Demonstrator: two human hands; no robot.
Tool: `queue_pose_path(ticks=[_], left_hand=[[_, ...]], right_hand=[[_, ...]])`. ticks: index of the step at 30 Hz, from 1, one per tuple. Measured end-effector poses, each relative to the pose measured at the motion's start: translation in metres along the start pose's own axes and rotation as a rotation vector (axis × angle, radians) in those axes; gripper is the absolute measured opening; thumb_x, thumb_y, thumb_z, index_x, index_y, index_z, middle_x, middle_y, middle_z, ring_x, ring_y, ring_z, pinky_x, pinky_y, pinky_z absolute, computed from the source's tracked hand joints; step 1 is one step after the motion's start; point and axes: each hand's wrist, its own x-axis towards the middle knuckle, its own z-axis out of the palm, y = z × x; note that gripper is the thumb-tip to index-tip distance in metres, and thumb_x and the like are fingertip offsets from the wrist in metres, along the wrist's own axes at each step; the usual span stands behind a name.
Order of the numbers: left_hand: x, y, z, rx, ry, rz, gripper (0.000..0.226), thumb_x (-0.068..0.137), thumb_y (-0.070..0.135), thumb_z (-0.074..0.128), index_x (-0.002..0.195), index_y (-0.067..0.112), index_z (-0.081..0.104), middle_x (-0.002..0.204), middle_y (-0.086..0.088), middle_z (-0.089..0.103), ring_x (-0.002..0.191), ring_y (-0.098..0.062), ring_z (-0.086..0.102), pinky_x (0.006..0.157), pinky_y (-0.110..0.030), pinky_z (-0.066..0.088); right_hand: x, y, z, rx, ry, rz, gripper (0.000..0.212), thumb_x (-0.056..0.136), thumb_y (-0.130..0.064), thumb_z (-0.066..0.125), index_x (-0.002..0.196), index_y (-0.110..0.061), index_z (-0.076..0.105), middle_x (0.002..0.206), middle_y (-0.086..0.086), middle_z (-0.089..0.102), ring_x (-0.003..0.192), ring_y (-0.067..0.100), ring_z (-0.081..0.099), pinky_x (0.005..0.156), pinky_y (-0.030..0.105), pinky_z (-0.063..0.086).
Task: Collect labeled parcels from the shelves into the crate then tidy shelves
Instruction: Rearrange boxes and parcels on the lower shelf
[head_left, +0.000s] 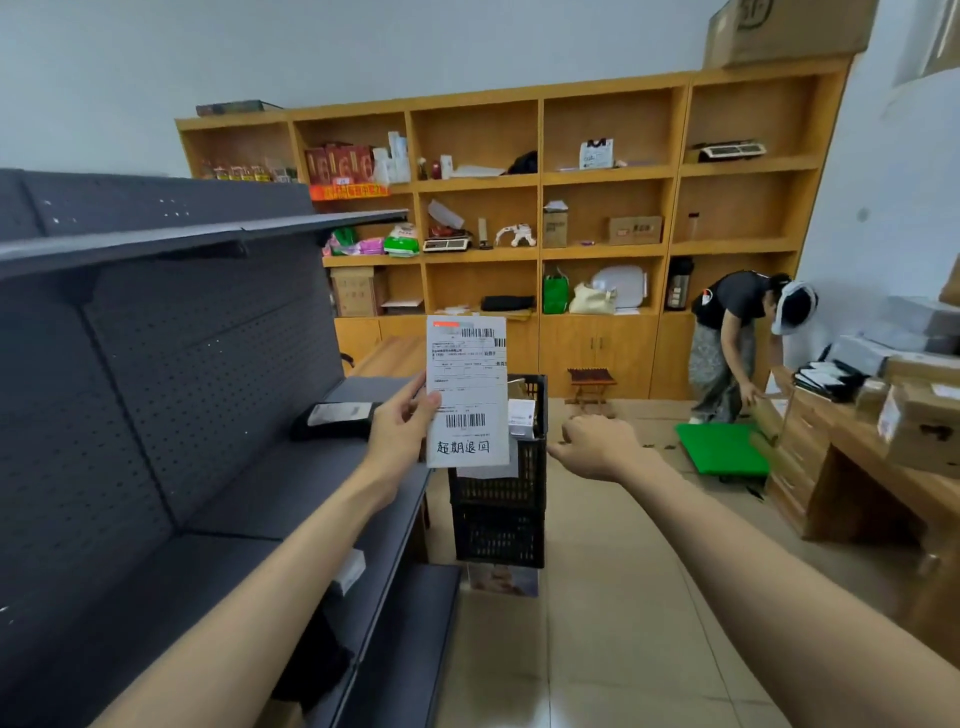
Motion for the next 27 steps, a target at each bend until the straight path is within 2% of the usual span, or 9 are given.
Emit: queue_pose_path(ticks=[2,4,6,9,11,15,20,24,27], left_hand=[[0.031,-0.01,-0.002,-0.012,-0.02,0.004,0.047,0.103,0.018,0.054,0.148,0.025,0.044,0.11,0.013,0.072,0.098,-0.003,0.071,0.075,-0.021,0.058],[0.067,-0.019,-0.007,-0.009,-0.045,0.013,0.047,0.103,0.02,0.054,0.148,0.027,0.044,0.108,0.014,0.073,0.102,-0.006,0.071,0.085,-0.031,0.06],[0.105,-0.026,-0.011,-0.023,-0.063,0.024,0.046,0.103,0.022,0.055,0.147,0.029,0.046,0.113,0.013,0.073,0.108,-0.01,0.07,0.093,-0.04,0.058],[0.162,-0.039,-0.013,-0.062,-0.062,0.023,0.044,0.103,0.021,0.054,0.146,0.027,0.048,0.112,0.013,0.074,0.108,-0.012,0.07,0.094,-0.045,0.057],[0.196,-0.051,-0.011,-0.087,-0.066,0.017,0.045,0.103,0.02,0.054,0.147,0.026,0.047,0.104,0.013,0.076,0.102,-0.013,0.072,0.087,-0.041,0.06],[0.248,-0.081,-0.002,-0.094,-0.107,0.01,0.044,0.104,0.02,0.052,0.148,0.026,0.045,0.1,0.016,0.076,0.097,-0.006,0.073,0.073,-0.024,0.059],[0.301,-0.121,0.008,-0.108,-0.122,-0.075,0.042,0.104,0.019,0.052,0.144,0.029,0.049,0.109,0.012,0.072,0.099,-0.005,0.071,0.072,-0.022,0.059],[0.35,-0.147,0.02,-0.087,-0.1,-0.095,0.038,0.104,0.018,0.052,0.137,0.036,0.049,0.109,0.011,0.071,0.101,-0.007,0.071,0.071,-0.022,0.059],[0.391,-0.162,0.034,-0.055,-0.089,-0.082,0.04,0.105,0.015,0.05,0.143,0.026,0.048,0.112,0.007,0.071,0.093,0.0,0.071,0.071,-0.02,0.059]], right_hand=[[0.032,-0.003,-0.001,-0.007,-0.013,0.004,0.036,0.096,-0.05,0.042,0.089,-0.018,0.056,0.095,0.004,0.063,0.087,0.022,0.06,0.074,0.035,0.053],[0.069,-0.006,-0.007,-0.012,-0.019,0.018,0.035,0.094,-0.05,0.044,0.081,-0.019,0.055,0.092,0.003,0.064,0.085,0.022,0.061,0.079,0.04,0.054],[0.107,-0.008,-0.017,-0.012,0.001,0.024,0.035,0.094,-0.049,0.044,0.074,-0.021,0.051,0.088,0.002,0.064,0.082,0.022,0.061,0.08,0.041,0.054],[0.159,-0.013,-0.031,-0.008,0.038,0.02,0.034,0.096,-0.045,0.042,0.074,-0.02,0.049,0.082,0.001,0.059,0.075,0.02,0.056,0.076,0.039,0.05],[0.189,-0.015,-0.028,-0.004,0.048,0.028,0.035,0.096,-0.045,0.043,0.073,-0.021,0.046,0.081,0.001,0.057,0.074,0.02,0.054,0.073,0.038,0.047],[0.24,-0.011,0.003,0.011,-0.01,0.049,0.036,0.095,-0.049,0.044,0.075,-0.02,0.049,0.083,0.001,0.06,0.076,0.022,0.057,0.068,0.034,0.046],[0.303,0.001,0.031,0.028,-0.091,0.08,0.036,0.094,-0.048,0.043,0.07,-0.021,0.043,0.085,0.003,0.057,0.079,0.022,0.055,0.071,0.035,0.047],[0.361,0.018,0.039,0.041,-0.081,0.068,0.042,0.095,-0.047,0.043,0.065,-0.019,0.044,0.075,0.0,0.054,0.071,0.021,0.051,0.068,0.033,0.044],[0.407,0.033,0.046,0.051,-0.077,0.047,0.036,0.094,-0.046,0.043,0.07,-0.02,0.048,0.079,-0.001,0.058,0.076,0.022,0.056,0.071,0.035,0.048]])
